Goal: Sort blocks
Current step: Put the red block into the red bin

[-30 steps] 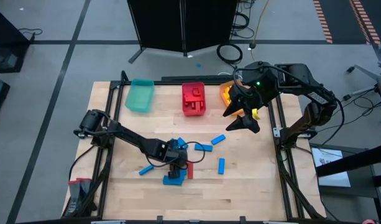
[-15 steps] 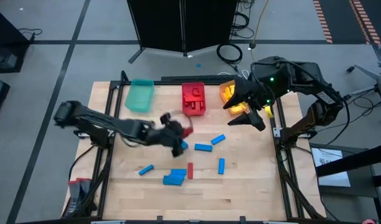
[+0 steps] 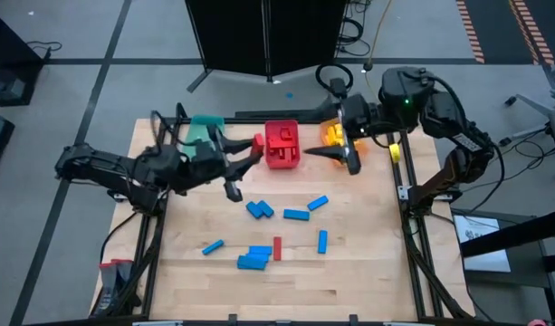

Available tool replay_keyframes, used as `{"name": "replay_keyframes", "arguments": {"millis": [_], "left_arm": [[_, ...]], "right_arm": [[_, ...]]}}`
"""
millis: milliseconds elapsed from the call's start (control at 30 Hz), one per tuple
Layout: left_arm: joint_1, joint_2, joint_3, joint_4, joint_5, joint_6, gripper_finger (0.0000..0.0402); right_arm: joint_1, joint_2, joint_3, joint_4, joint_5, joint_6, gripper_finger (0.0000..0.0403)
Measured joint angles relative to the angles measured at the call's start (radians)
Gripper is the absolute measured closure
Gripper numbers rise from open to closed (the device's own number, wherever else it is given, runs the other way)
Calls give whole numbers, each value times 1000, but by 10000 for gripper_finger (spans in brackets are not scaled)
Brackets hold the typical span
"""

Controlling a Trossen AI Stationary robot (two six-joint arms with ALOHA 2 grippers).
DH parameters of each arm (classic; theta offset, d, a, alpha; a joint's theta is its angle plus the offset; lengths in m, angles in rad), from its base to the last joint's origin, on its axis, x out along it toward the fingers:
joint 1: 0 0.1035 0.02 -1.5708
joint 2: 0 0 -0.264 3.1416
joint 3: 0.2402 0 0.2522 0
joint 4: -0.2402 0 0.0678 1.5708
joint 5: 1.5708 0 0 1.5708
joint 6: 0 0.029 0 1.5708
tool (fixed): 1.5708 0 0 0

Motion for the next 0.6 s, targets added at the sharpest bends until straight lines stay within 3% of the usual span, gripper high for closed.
{"name": "replay_keyframes", "arguments": {"millis": [200,400,600], "left_arm": [[0,19,0,104,51,103,268],[6,34,1,158,88,133,268],[8,34,1,162,97,134,268]], "right_arm": [[0,75,2,189,-8,-67,95],[0,147,0,278,-81,-69,95],[0,186,0,318,-87,-67,95]]}}
